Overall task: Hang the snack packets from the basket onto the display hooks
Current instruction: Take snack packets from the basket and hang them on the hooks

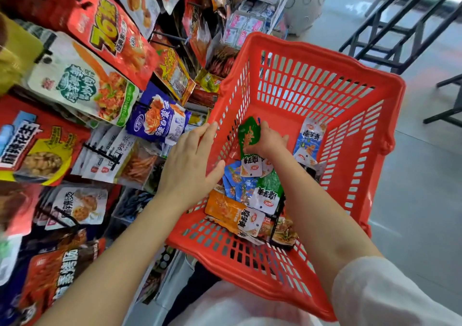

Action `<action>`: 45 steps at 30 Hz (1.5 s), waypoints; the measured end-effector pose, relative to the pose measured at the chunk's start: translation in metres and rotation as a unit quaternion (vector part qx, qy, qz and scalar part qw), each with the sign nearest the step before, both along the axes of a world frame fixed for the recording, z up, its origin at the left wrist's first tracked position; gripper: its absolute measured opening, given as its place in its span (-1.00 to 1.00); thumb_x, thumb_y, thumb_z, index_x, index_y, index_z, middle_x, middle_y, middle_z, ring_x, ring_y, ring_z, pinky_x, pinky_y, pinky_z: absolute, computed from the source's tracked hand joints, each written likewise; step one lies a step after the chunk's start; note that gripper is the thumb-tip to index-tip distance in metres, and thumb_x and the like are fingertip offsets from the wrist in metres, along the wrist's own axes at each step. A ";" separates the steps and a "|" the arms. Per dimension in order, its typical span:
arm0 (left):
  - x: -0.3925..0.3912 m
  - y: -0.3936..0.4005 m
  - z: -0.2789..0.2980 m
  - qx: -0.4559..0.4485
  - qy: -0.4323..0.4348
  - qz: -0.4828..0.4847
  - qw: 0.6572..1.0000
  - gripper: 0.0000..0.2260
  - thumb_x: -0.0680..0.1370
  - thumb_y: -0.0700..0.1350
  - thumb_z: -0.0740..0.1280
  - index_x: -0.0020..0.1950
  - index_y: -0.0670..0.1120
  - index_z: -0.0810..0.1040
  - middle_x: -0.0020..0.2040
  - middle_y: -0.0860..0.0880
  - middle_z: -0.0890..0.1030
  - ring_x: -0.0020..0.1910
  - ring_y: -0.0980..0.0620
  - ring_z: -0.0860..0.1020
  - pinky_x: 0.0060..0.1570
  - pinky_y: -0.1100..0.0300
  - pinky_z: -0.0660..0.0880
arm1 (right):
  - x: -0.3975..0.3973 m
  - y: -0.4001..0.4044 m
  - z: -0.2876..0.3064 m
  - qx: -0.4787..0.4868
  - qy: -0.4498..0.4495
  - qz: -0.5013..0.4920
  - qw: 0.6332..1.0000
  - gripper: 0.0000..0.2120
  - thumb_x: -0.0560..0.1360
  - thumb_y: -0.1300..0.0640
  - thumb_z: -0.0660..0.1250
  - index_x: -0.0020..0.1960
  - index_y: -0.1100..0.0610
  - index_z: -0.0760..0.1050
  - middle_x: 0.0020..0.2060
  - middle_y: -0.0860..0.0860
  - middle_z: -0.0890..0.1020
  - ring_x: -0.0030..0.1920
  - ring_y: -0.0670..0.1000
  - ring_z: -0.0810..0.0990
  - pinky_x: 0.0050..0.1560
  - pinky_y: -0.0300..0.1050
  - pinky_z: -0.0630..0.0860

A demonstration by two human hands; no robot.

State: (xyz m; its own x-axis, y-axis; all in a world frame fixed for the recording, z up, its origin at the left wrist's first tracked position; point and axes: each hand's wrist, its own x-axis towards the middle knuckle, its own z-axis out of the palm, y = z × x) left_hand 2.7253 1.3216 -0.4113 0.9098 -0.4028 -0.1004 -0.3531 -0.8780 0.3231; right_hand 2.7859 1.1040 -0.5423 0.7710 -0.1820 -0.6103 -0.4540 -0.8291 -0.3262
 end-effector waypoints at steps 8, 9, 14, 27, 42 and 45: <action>0.001 -0.001 0.004 0.005 0.003 0.003 1.000 -0.34 0.61 0.06 0.30 0.64 -0.10 0.13 0.51 -0.09 0.30 0.49 -0.11 0.26 0.43 -0.07 0.30 | -0.018 -0.008 0.011 0.178 -0.052 -0.105 0.977 -0.38 0.39 0.07 0.60 0.28 0.11 0.29 0.08 0.03 0.55 0.16 0.15 0.58 0.16 0.12 0.56; 0.001 -0.001 0.006 0.007 0.006 0.006 1.000 -0.34 0.61 0.07 0.30 0.64 -0.09 0.12 0.52 -0.08 0.29 0.50 -0.10 0.26 0.44 -0.07 0.30 | -0.020 -0.011 0.021 0.207 -0.083 -0.145 0.964 -0.41 0.40 0.09 0.59 0.26 0.10 0.31 0.07 0.00 0.56 0.13 0.12 0.59 0.10 0.07 0.57; 0.011 -0.006 0.028 -0.019 0.046 0.020 0.999 -0.33 0.59 0.25 0.19 0.61 -0.07 0.22 0.41 -0.07 0.38 0.42 -0.08 0.30 0.42 -0.05 0.29 | -0.041 -0.017 0.109 0.408 -0.193 -0.270 0.851 -0.25 0.34 -0.02 0.64 0.39 0.06 0.33 0.16 -0.10 0.61 0.14 -0.07 0.62 0.14 -0.17 0.56; -0.006 0.007 0.132 -0.579 0.324 0.294 0.688 -0.06 0.44 0.36 0.40 0.66 0.07 0.03 0.66 0.10 0.02 0.62 0.00 0.09 0.55 -0.19 0.13 | -0.055 0.070 0.258 0.559 -0.173 -0.060 0.808 -0.78 0.65 0.08 0.27 0.24 -0.18 0.40 -0.04 -0.48 0.60 -0.02 -0.51 0.54 0.00 -0.52 0.45; -0.109 0.114 0.176 -0.775 0.117 0.469 0.407 -0.56 0.38 0.06 0.45 0.20 -0.11 0.64 0.07 -0.16 0.72 0.01 -0.12 0.71 0.02 -0.06 0.59 | -0.122 0.192 0.300 0.381 -0.199 0.254 0.867 -0.32 0.40 -0.13 0.55 0.41 -0.08 0.31 0.20 -0.20 0.38 0.32 -0.06 0.40 0.14 -0.40 0.38; -0.149 0.150 0.189 -0.804 0.055 0.470 0.361 -0.50 0.41 0.11 0.43 0.27 -0.11 0.61 0.15 -0.18 0.70 0.09 -0.13 0.68 0.14 -0.09 0.57 | -0.162 0.233 0.299 0.506 -0.071 0.116 0.852 -0.35 0.39 -0.03 0.59 0.39 -0.01 0.40 0.34 -0.14 0.43 0.31 -0.09 0.46 0.27 0.01 0.49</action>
State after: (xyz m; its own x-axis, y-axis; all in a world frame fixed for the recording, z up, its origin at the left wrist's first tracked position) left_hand 2.5767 1.4712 -0.2223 0.7459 0.4609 -0.4808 -0.0514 0.7596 0.6484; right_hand 2.6241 1.3367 -0.2428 0.7941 0.5483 -0.2623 -0.2129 -0.1533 -0.9650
